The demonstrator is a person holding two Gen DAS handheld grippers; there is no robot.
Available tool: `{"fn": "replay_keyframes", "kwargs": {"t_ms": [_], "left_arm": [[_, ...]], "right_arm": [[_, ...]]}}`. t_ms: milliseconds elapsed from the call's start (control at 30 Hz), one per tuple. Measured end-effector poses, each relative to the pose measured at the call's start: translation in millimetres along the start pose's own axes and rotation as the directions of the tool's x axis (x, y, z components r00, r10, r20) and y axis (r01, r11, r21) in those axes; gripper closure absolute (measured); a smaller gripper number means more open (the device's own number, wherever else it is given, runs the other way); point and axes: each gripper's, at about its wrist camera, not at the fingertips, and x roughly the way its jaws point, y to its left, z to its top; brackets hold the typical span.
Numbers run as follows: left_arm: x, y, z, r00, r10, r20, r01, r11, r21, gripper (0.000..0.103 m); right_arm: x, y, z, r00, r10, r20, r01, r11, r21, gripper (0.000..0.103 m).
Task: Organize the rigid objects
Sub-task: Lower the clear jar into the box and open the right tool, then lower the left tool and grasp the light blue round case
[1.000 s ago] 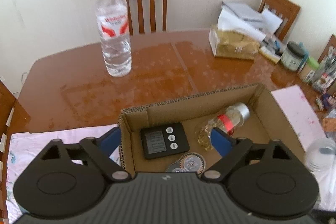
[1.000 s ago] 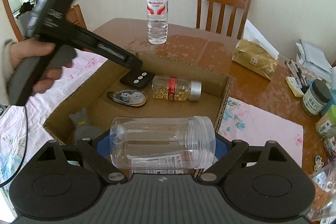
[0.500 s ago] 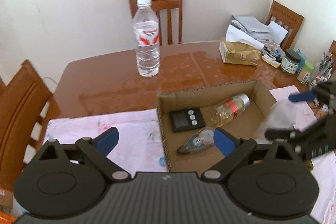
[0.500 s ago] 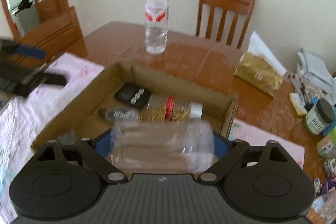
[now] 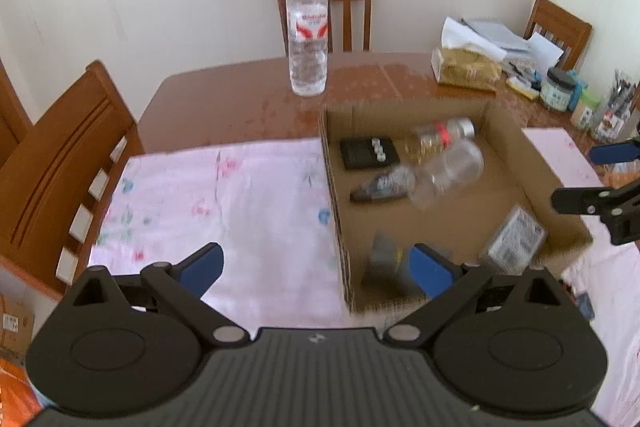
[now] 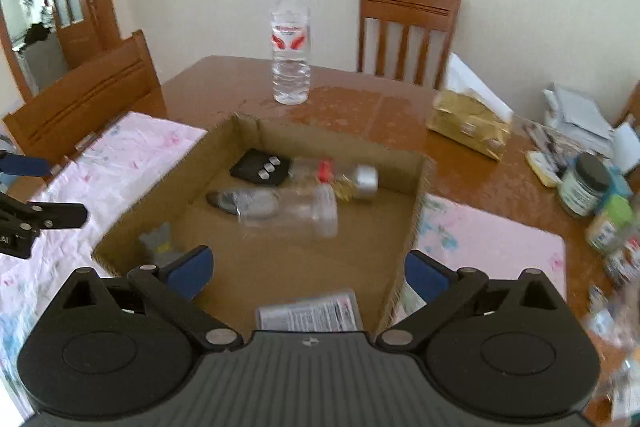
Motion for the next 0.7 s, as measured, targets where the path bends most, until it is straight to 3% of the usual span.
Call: {"fn": "replay_keyframes", "kwargs": {"t_ms": [200, 367, 533, 700], "left_arm": [[-7.5, -3.8, -28.0, 1.0, 0.012, -0.016, -0.012, 1.0, -0.012, 0.004], [-13.0, -12.5, -47.6, 0.999, 0.043, -0.004, -0.043, 0.999, 0.027, 0.004], [-9.9, -19.2, -61.5, 0.999, 0.031, -0.027, -0.03, 0.999, 0.019, 0.004], [-2.1, -24.8, -72.9, 0.998, 0.016, -0.065, -0.017, 1.0, -0.007, 0.004]], "right_arm": [[-26.2, -2.8, -38.4, 0.999, -0.05, -0.001, 0.05, 0.997, 0.053, 0.0], [-33.1, -3.9, -74.8, 0.994, -0.092, -0.056, 0.096, 0.992, 0.08, 0.0], [-20.0, 1.4, -107.6, 0.982, -0.116, -0.148, 0.13, 0.988, 0.087, 0.0], [-0.4, 1.8, -128.7, 0.972, -0.148, -0.183, 0.175, 0.975, 0.14, 0.0]]}}
